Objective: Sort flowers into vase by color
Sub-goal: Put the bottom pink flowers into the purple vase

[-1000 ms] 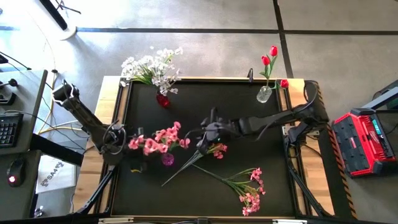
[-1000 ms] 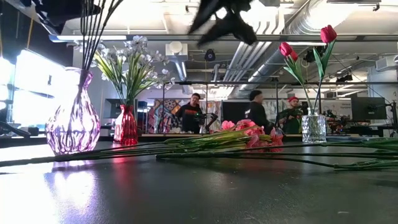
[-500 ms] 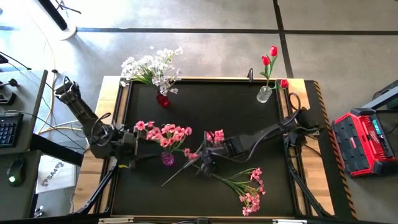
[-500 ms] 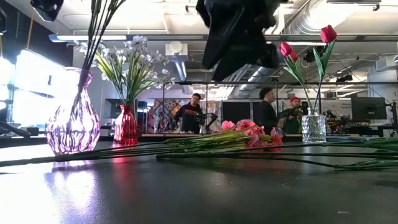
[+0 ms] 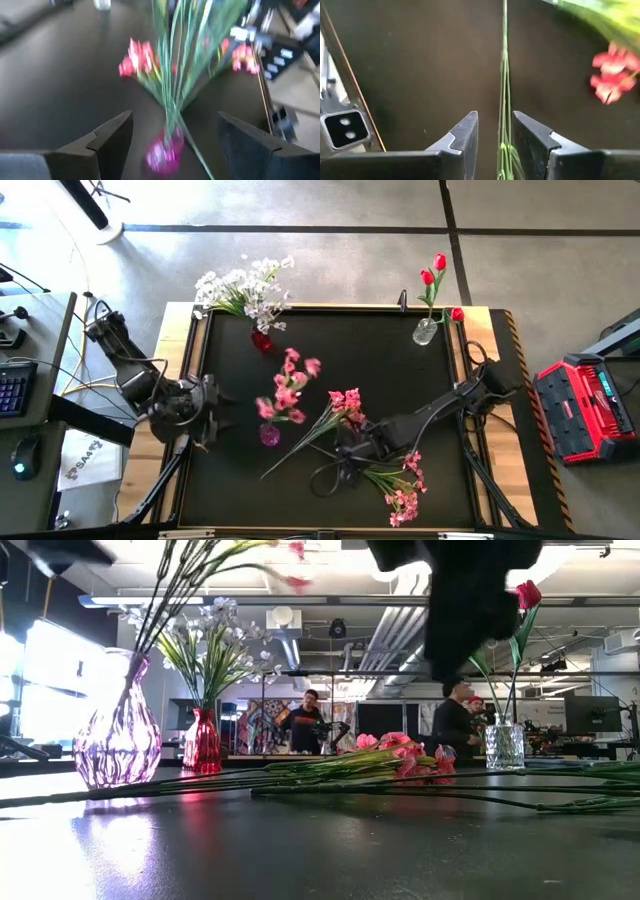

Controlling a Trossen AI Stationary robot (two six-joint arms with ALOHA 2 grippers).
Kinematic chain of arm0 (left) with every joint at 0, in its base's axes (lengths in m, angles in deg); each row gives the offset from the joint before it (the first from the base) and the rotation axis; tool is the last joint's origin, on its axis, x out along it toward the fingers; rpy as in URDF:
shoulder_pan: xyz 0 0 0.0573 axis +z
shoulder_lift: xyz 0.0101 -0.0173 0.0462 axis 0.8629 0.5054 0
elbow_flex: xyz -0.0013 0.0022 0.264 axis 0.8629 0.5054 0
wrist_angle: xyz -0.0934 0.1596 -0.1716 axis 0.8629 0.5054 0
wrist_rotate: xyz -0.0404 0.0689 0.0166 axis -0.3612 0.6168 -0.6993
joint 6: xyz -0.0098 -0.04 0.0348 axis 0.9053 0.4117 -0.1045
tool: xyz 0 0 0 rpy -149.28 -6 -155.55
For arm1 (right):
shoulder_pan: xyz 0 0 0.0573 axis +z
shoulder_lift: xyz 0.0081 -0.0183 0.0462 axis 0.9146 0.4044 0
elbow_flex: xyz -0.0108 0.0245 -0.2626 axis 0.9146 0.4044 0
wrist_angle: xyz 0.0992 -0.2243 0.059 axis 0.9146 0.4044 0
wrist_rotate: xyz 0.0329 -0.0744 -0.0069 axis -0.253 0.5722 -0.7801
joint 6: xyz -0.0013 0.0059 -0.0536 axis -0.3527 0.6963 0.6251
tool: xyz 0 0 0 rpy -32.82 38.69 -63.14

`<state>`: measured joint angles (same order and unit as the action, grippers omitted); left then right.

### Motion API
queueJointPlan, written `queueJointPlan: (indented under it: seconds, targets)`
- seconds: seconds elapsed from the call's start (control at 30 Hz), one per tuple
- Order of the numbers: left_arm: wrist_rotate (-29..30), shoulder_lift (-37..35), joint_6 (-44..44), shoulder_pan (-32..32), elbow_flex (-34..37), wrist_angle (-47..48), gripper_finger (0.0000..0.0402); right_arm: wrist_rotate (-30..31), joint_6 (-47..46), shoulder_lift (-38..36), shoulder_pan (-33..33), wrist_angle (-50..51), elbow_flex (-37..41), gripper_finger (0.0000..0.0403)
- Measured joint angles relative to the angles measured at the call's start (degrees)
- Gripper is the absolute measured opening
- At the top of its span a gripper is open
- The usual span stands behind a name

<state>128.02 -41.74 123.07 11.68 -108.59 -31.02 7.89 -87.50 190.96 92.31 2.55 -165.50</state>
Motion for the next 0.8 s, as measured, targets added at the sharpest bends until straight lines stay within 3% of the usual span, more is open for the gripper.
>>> queueJointPlan:
  seconds: [0.17,0.3,0.4,0.63,0.8]
  targets:
    - [-11.04,0.55,9.39,0.0,1.03,6.17,0.0266,-1.24,-5.63,-0.24,2.64,-6.91,7.45,0.011]
    - [-17.38,0.52,13.53,0.0,2.62,6.74,0.0266,-3.99,-11.72,-0.26,4.82,-19.55,14.14,0.011]
    - [-19.33,0.57,16.58,-0.02,3.37,8.17,0.0266,-4.11,-14.48,-0.28,6.44,-24.71,16.69,0.011]
    - [-21.39,0.82,20.68,-0.02,3.37,13.53,0.0266,-4.01,-13.52,-0.33,10.28,-23.27,17.64,0.0113]
    - [-22.02,2.28,21.56,-0.02,3.37,13.94,0.0266,0.59,-11.33,-0.33,13.08,-22.97,17.64,0.0148]
